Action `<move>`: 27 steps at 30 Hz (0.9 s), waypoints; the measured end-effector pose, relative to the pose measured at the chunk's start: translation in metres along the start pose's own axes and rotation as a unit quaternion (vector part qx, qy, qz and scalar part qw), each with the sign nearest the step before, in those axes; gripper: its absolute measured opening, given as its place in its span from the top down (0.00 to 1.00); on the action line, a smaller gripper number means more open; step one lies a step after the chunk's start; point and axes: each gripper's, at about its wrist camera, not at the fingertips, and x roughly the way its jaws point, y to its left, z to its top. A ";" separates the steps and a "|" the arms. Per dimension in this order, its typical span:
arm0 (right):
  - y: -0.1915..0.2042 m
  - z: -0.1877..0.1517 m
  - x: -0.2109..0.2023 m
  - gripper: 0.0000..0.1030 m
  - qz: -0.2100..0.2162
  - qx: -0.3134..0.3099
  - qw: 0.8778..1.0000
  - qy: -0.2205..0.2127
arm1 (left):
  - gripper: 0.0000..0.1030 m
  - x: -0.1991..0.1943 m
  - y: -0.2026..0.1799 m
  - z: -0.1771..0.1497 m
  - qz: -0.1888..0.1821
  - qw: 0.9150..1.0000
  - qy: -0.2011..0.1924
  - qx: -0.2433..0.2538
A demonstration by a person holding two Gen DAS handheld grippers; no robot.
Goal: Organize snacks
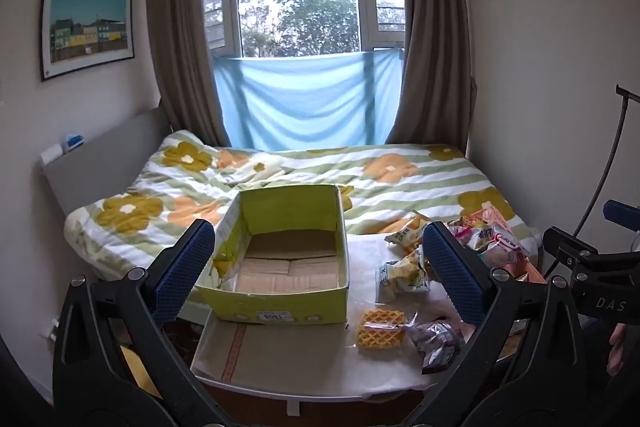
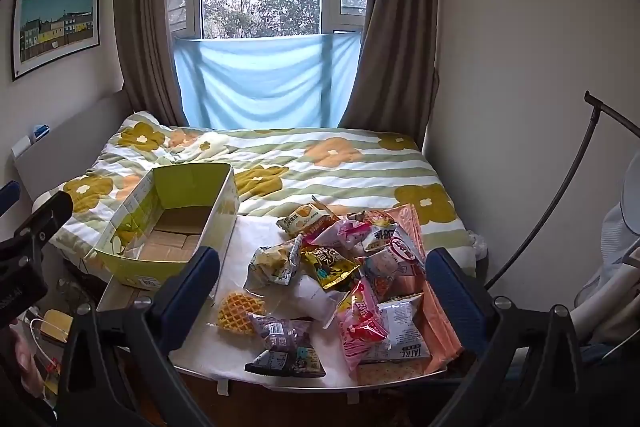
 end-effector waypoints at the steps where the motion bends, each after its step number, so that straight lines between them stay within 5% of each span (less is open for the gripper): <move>1: 0.001 0.000 0.000 0.00 0.000 0.002 1.000 0.000 | 0.00 0.000 0.000 0.000 0.001 1.000 0.001 0.000; 27: -0.006 0.002 -0.001 0.00 -0.002 0.006 1.000 -0.012 | 0.00 0.002 -0.001 -0.003 0.000 1.000 0.021 -0.005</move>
